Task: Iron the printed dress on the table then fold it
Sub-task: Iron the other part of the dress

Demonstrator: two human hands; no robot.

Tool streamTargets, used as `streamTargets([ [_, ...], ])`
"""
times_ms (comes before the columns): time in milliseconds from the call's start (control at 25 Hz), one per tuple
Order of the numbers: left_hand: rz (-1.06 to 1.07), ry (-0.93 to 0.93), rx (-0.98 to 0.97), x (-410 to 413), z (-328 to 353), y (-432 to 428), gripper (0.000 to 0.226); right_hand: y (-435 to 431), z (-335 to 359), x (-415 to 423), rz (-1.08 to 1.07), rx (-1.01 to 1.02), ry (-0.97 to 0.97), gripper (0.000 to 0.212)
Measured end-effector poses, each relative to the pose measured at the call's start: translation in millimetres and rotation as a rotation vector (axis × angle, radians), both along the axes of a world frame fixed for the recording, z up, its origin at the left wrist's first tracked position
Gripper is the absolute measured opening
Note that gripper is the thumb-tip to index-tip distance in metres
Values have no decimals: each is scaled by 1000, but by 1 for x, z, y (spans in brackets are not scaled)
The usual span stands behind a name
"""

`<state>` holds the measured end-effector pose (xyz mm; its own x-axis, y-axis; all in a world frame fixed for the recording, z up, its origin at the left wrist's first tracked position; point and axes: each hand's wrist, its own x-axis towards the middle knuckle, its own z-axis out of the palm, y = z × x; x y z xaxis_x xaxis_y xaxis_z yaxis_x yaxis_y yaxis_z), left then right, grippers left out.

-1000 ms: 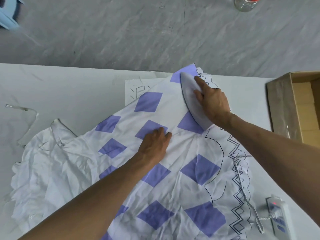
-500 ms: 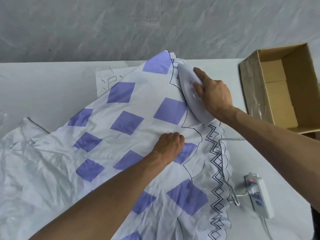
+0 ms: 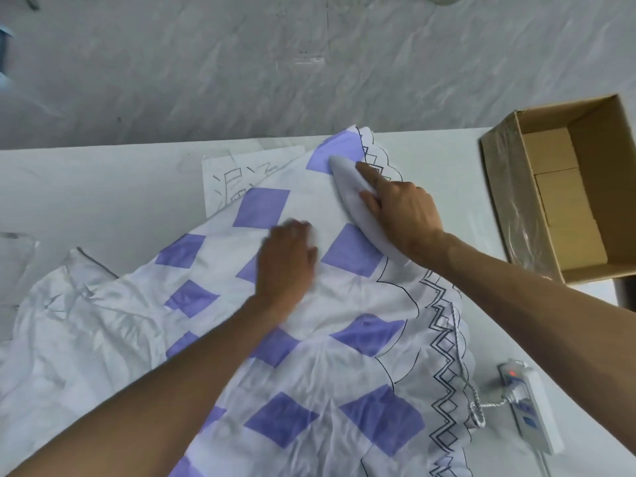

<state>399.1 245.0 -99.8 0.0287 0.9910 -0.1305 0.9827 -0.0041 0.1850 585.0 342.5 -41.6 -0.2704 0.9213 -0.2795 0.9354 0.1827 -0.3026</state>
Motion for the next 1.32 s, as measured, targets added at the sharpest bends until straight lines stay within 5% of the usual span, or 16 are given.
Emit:
streamTargets([
  [120, 194, 182, -365, -54, -14, 24, 95, 6, -7, -43, 156, 8, -29, 48],
  [240, 150, 182, -476, -68, -36, 31, 111, 11, -23, -74, 234, -5, -40, 49],
  [800, 143, 196, -487, -70, -43, 35, 117, 72, -21, -3, -282, -12, -37, 48],
  [1120, 121, 139, -451, -74, -39, 32, 114, 18, -16, -65, 95, -47, -3, 49],
  [1320, 108, 116, -458, -78, -41, 32, 117, 21, -34, -57, 87, -22, -58, 49],
])
